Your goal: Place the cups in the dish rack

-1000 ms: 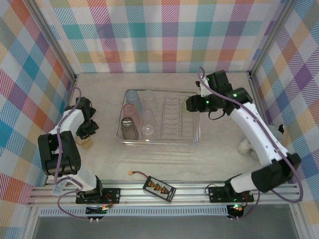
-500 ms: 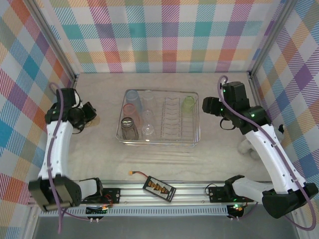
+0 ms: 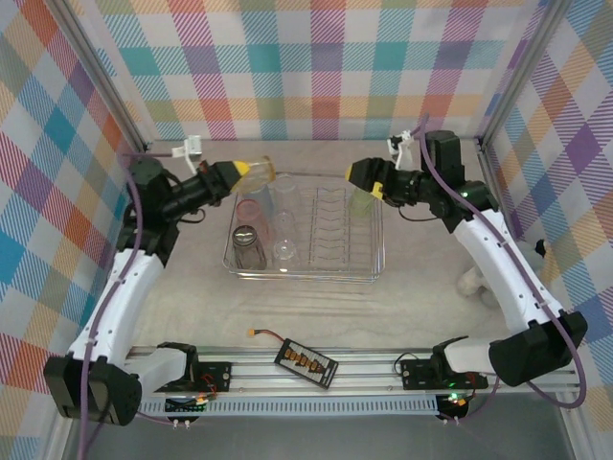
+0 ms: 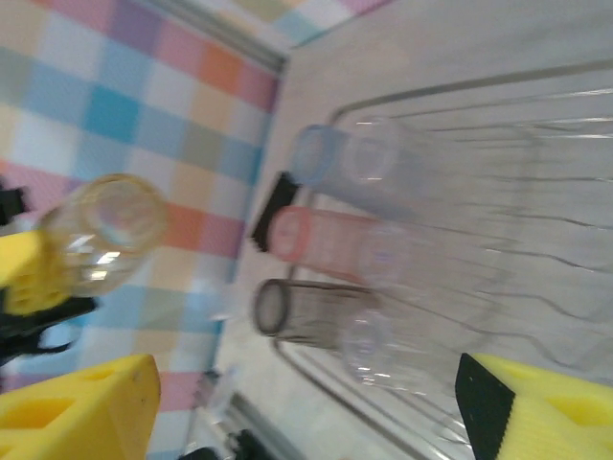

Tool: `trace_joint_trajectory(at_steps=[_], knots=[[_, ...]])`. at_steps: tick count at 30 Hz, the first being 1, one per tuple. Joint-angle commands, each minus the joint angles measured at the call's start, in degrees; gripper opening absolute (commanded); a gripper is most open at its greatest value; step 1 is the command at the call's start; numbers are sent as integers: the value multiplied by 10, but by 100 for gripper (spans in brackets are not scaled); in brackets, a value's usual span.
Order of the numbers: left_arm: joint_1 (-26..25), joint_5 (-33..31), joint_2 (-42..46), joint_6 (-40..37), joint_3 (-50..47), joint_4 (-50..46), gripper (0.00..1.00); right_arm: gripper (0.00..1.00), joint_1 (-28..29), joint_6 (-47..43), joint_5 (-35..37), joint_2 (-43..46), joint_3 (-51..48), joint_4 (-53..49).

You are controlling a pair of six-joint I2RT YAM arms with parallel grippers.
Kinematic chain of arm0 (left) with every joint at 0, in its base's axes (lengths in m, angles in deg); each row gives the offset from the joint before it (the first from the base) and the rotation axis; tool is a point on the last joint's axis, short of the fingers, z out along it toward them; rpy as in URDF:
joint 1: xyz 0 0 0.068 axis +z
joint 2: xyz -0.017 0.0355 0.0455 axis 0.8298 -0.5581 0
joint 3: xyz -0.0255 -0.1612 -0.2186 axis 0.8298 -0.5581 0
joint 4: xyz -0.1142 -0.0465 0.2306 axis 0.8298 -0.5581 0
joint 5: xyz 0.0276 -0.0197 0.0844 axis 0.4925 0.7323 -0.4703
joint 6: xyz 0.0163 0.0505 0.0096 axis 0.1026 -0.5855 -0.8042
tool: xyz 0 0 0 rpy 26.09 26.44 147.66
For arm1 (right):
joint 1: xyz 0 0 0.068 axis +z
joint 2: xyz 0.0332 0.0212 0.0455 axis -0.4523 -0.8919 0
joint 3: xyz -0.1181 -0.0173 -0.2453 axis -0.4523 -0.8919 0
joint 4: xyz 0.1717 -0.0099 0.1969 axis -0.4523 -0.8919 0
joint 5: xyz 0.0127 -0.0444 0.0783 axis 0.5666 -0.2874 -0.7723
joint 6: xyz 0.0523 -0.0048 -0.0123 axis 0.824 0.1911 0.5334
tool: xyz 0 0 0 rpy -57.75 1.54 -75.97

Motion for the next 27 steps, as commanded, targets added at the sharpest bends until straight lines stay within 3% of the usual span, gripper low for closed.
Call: trace_joint_trajectory(at_steps=[1,4,10,14,27], knots=[[-40,33,-27,119,0,217,0,83,15,80,-103,-14,17,126],[-69,41,-58,151,6,270,0,83,32,81,-117,-31,35,136],[-103,45,-80,140,16,274,0,83,68,82,-124,-69,65,145],[-110,41,-80,142,14,275,0,83,73,122,-144,-87,63,195],[-113,49,-79,148,-2,280,0,78,103,130,-156,-130,98,213]])
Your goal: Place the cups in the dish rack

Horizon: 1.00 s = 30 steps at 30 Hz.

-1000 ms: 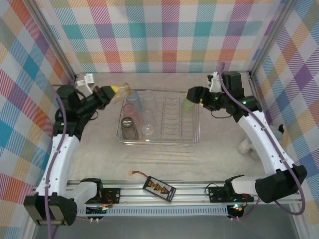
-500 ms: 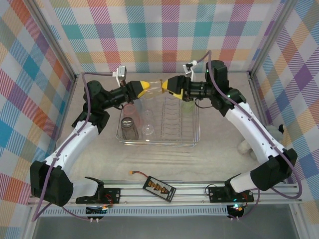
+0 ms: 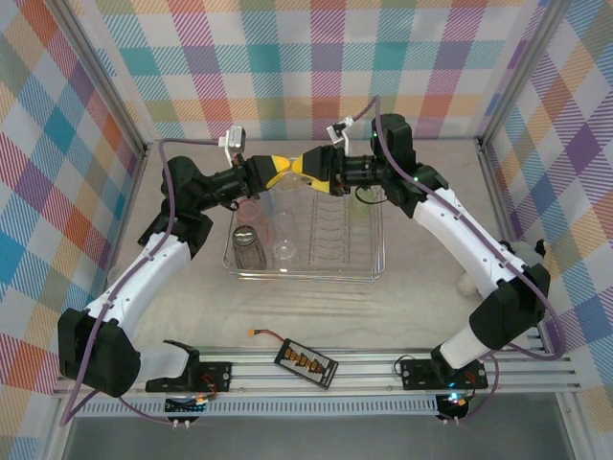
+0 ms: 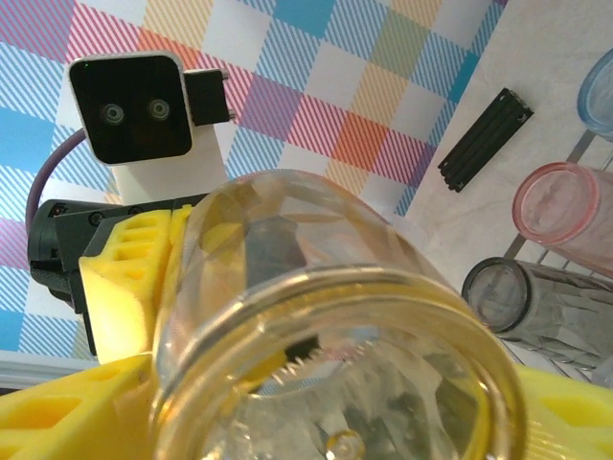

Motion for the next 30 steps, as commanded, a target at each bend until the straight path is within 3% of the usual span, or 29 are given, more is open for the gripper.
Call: trace_joint_trajectory(at_steps=[1,22,30], knots=[[-7,15,6,13,-3,44,0,78,3,16,-12,-1,24,44],[-6,26,-2,16,-26,53,0,79,-10,-72,65,24,48,-72],[-6,20,-8,16,-33,53,0,73,-10,-44,25,16,35,-40]])
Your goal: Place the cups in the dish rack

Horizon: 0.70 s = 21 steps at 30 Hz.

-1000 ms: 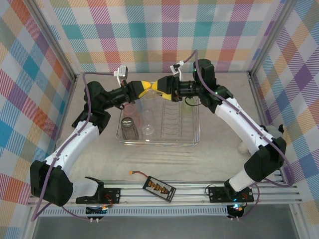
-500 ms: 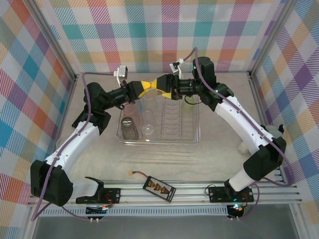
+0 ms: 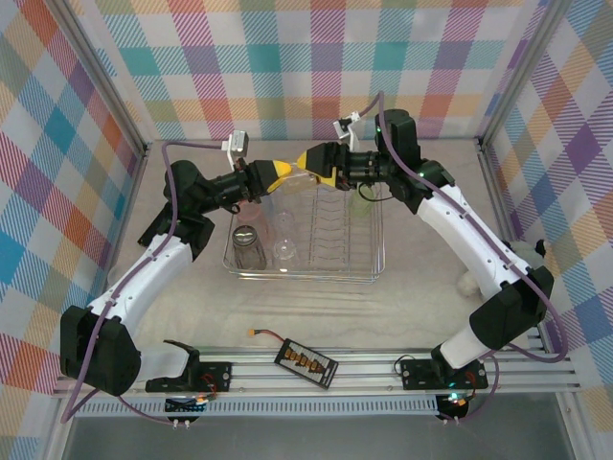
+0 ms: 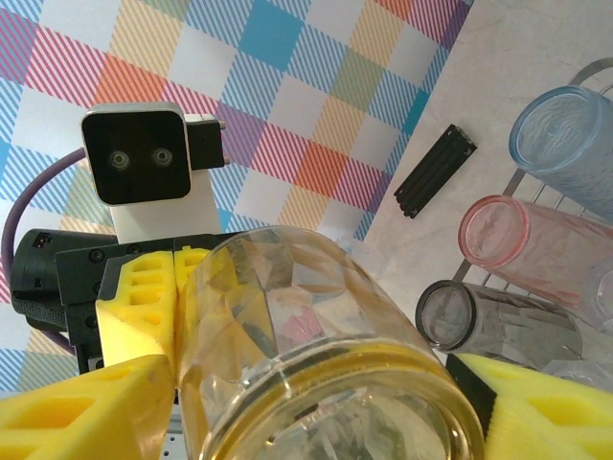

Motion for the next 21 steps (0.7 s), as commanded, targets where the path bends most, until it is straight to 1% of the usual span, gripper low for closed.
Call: trace_joint_trajectory(at_steps=[1,2,3,5,6,7,11,15,16,17,21], knots=[[-6,4,-6,5,-12,23,3,71,-3,9,-28,15,0,30],[-6,2,-6,4,-13,19,16,69,-2,8,-29,15,-1,29],[-6,-2,-7,3,-13,14,31,68,-2,7,-29,16,-2,27],[-6,-19,-4,-17,-10,-27,66,67,-2,-5,-14,18,2,2],[-6,-34,0,-44,-4,-83,94,66,-3,-21,-3,19,9,-24],[-6,-51,4,-81,6,-149,100,65,-3,-41,11,19,19,-57],[-5,-129,17,-215,53,-388,100,60,-8,-120,93,29,45,-175],[-5,-218,32,-289,80,-531,100,57,-11,-184,186,44,52,-262],[-5,-242,38,-299,81,-549,100,56,-12,-195,202,46,49,-274],[-5,-261,42,-304,78,-557,100,55,-14,-203,203,50,42,-274],[-5,-315,60,-316,75,-583,100,52,-16,-213,219,57,22,-270]])
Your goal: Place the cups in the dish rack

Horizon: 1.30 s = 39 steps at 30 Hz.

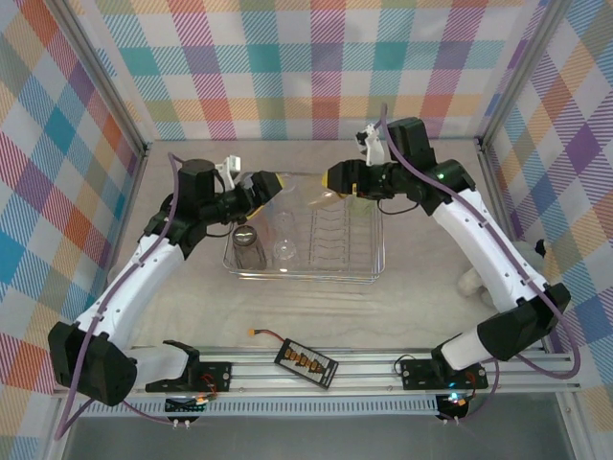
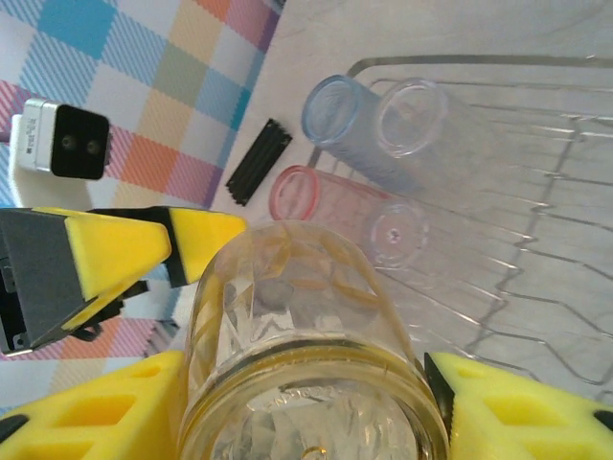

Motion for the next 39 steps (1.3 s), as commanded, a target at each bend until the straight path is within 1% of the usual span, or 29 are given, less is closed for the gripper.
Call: trace_joint_trajectory(at_steps=[1,3,6,8,10,11,13,20,23,27,31,39], knots=[[-2,-84,29,-52,19,-78,100,52,-5,-50,52,11,-2,-36],[-2,-117,39,-79,27,-109,100,51,-5,-75,94,3,9,-67],[-2,-193,58,-131,45,-176,100,50,-5,-119,152,-15,22,-110],[-2,-268,74,-157,51,-224,100,49,-6,-146,187,-29,23,-129],[-1,-351,90,-155,45,-264,100,48,-6,-169,210,-42,21,-140],[3,-383,98,-146,38,-280,100,48,-6,-177,220,-47,18,-142],[14,-407,115,-136,17,-294,100,48,-6,-192,240,-58,11,-144],[45,-369,156,-96,-60,-270,100,46,-5,-235,286,-125,13,-151],[50,-361,162,-87,-74,-263,100,46,-5,-257,314,-156,25,-159],[57,-362,164,-96,-77,-269,100,45,-5,-282,347,-190,37,-163],[70,-368,165,-104,-78,-276,100,46,-5,-299,361,-208,19,-130],[74,-359,165,-69,-112,-253,100,47,-5,-320,370,-229,-20,-47]])
